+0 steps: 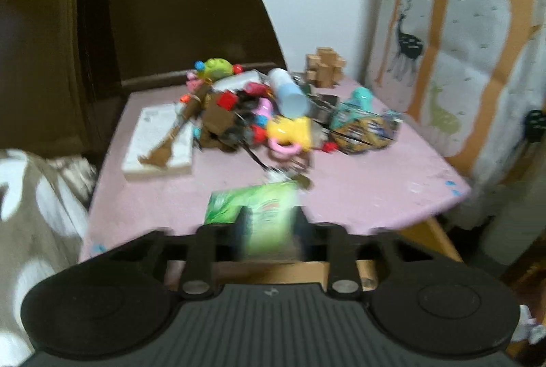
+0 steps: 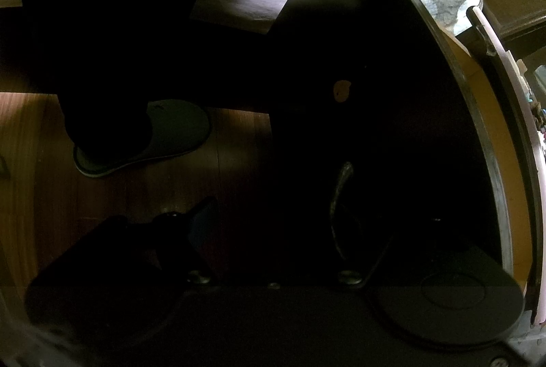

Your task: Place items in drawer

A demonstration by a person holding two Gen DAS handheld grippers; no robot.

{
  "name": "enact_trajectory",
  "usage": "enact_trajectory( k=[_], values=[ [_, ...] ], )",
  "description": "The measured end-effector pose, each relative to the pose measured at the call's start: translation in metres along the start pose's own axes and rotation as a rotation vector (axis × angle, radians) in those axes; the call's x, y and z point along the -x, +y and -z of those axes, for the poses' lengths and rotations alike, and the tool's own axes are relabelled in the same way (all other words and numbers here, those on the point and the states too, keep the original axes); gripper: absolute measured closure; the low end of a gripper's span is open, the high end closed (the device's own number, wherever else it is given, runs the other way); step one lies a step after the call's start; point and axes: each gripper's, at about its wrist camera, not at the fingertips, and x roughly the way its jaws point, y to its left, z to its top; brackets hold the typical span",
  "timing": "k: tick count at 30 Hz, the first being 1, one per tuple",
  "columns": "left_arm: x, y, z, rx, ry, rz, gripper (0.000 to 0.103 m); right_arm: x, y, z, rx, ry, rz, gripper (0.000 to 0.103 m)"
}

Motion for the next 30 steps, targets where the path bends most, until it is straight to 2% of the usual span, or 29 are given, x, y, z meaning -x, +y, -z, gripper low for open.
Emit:
enact_trajectory(
  k=[5,11,13,15,16,17,24,30],
  values=[
    [0.006,-0.019,0.037,0.000,0.080,0.045,0.081,0.000,-0.001,0.000,-0.001,0.001,-0.001,0.026],
    [-0.011,-0.015,0.081,0.083,0.190,0.030,0.081,0.000,-0.001,0.001,0.000,0.001,-0.001,0.026],
    [-0.018,-0.015,0.092,0.084,0.222,0.004,0.079,0.000,-0.002,0.002,0.001,0.001,-0.001,0.026],
    [-0.021,-0.016,0.096,0.080,0.232,-0.017,0.052,0.001,-0.002,0.002,0.001,0.001,-0.003,0.026],
    [-0.023,-0.017,0.097,0.079,0.236,-0.023,0.027,0.000,-0.002,0.002,0.001,0.000,-0.002,0.026],
    [-0.022,-0.017,0.097,0.083,0.231,-0.021,0.023,0.000,-0.002,0.002,0.001,0.001,-0.002,0.026],
    [-0.015,-0.020,0.073,0.105,0.156,-0.003,0.023,0.000,-0.001,0.001,0.005,0.001,-0.002,0.026],
    [-0.012,-0.033,0.042,0.069,0.080,0.013,0.023,0.001,-0.002,0.001,0.003,0.001,-0.002,0.026]
  ],
)
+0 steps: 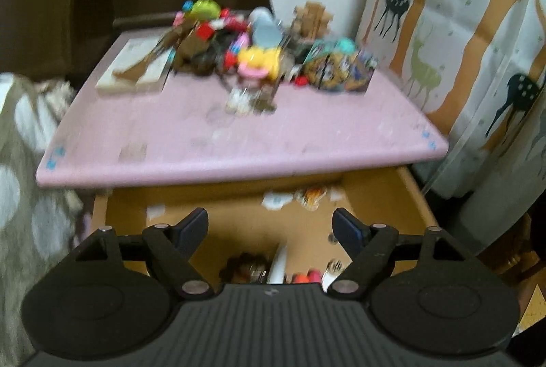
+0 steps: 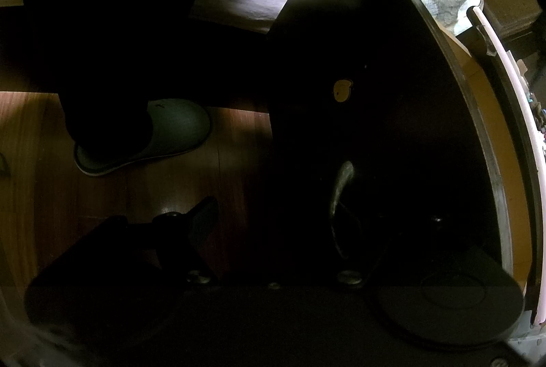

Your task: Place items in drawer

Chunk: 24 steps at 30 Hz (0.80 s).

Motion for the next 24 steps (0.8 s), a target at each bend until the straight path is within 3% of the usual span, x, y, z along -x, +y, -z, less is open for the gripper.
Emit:
enact_trajectory(
  k=[6,13,24],
  values=[
    [-0.014,-0.022,-0.034,-0.075,-0.050,0.042,0.023,0.000,0.001,0.000,0.001,-0.001,0.000,0.026],
    [-0.041,-0.060,-0.079,-0.258,-0.115,0.052,0.023,0.000,0.001,0.001,0.004,-0.003,0.000,0.026],
    [-0.102,-0.080,-0.127,-0.483,-0.079,0.070,0.023,0.001,0.002,0.004,0.012,-0.013,-0.001,0.026]
  ],
)
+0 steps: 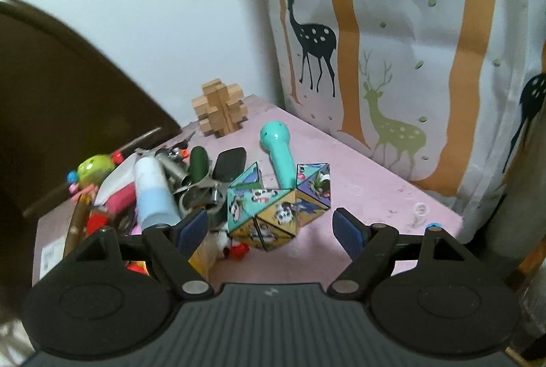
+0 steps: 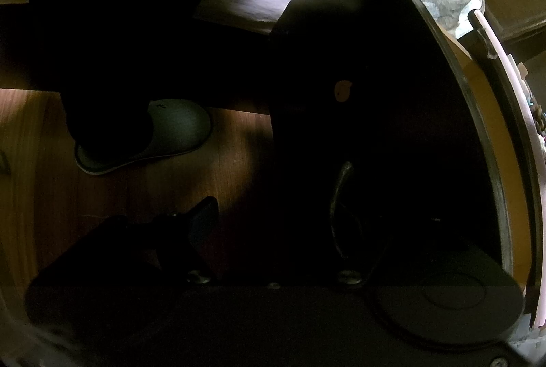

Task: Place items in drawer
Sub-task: 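Grasp the patterned polyhedron puzzle with the left tool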

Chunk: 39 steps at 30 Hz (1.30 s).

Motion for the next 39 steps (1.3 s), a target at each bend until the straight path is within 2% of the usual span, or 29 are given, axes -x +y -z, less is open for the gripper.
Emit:
enact_trajectory(
  k=[5,10,16,18,19,20,31,35,36,39],
  values=[
    [-0.026,0.005,-0.007,-0.083,0.026,0.027,0.023,0.001,0.000,0.001,-0.001,-0.004,0.001,0.026],
    [-0.047,0.012,-0.010,-0.116,0.057,0.046,0.023,0.002,0.001,0.001,-0.001,-0.007,0.000,0.025],
    [-0.060,0.004,-0.008,-0.211,0.051,0.052,0.023,0.001,0.001,0.001,0.000,-0.009,0.000,0.024],
    [-0.062,0.000,-0.007,-0.223,0.061,0.048,0.028,0.002,0.001,0.001,0.000,-0.009,0.000,0.024],
    [-0.062,-0.002,-0.008,-0.217,0.063,0.049,0.041,0.002,0.001,0.001,0.000,-0.009,0.000,0.024],
    [-0.060,-0.004,-0.007,-0.213,0.063,0.050,0.044,0.002,0.001,0.001,0.000,-0.009,0.000,0.024],
    [-0.017,-0.020,-0.003,-0.113,0.004,0.031,0.045,0.002,0.002,0.000,-0.001,0.001,0.001,0.024],
    [0.002,-0.006,-0.002,-0.008,-0.018,0.044,0.045,0.002,0.003,0.000,-0.002,0.003,0.003,0.024],
    [0.005,-0.006,-0.001,-0.021,-0.018,0.028,0.045,0.001,0.003,-0.001,-0.002,0.004,0.003,0.023],
    [0.010,-0.018,0.001,-0.164,-0.003,-0.081,0.045,0.001,0.004,-0.001,-0.004,0.008,0.004,0.022]
  ],
)
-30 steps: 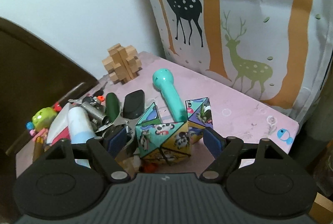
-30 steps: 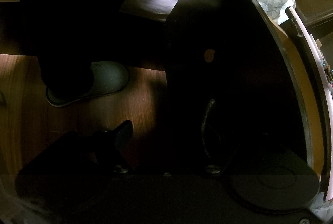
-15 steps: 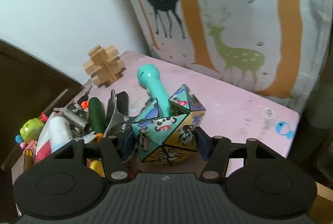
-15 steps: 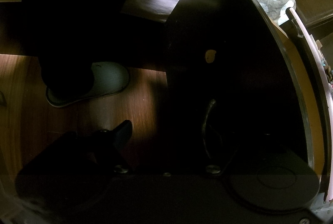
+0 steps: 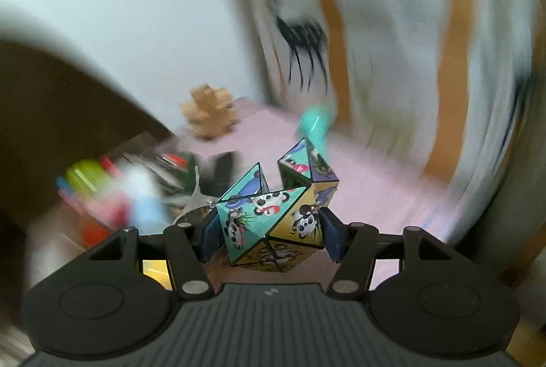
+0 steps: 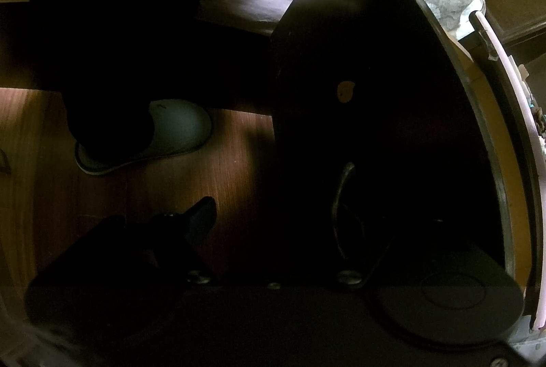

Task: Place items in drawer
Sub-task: 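Grasp the patterned polyhedron puzzle with the left tool, then carry the polyhedron puzzle down into the open drawer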

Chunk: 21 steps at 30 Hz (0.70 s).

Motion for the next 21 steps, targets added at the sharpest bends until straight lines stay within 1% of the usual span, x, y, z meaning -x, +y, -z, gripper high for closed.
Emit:
enact_trajectory(
  k=[2,4,7,10,12,14,16,19,21],
  values=[
    [0.008,0.007,-0.002,0.051,-0.018,0.026,0.045,0.000,0.001,0.000,0.000,0.001,0.000,0.022],
    [0.010,0.002,-0.002,0.013,-0.015,-0.003,0.045,-0.001,0.001,0.000,0.001,0.001,0.001,0.022],
    [0.003,-0.001,0.001,0.018,-0.014,0.020,0.045,-0.001,0.001,0.000,0.000,0.004,0.001,0.021],
    [-0.010,-0.008,0.003,0.019,-0.011,0.028,0.045,-0.001,0.001,-0.001,-0.001,0.005,0.002,0.021],
    [-0.014,-0.010,0.004,0.059,-0.012,0.032,0.045,-0.001,0.001,-0.001,0.000,0.004,0.001,0.021],
    [-0.010,-0.005,0.004,0.132,-0.037,0.056,0.045,-0.001,0.001,0.000,0.004,0.001,0.000,0.020],
    [-0.007,-0.004,0.004,0.131,-0.042,0.048,0.045,-0.002,0.001,0.000,0.010,-0.002,0.001,0.020],
    [-0.003,0.007,0.006,0.187,-0.044,0.077,0.045,-0.002,0.001,0.000,0.009,-0.002,0.000,0.020],
    [0.006,0.011,0.005,0.197,-0.060,0.073,0.045,-0.002,0.001,-0.001,0.008,-0.001,0.000,0.020]
  ],
)
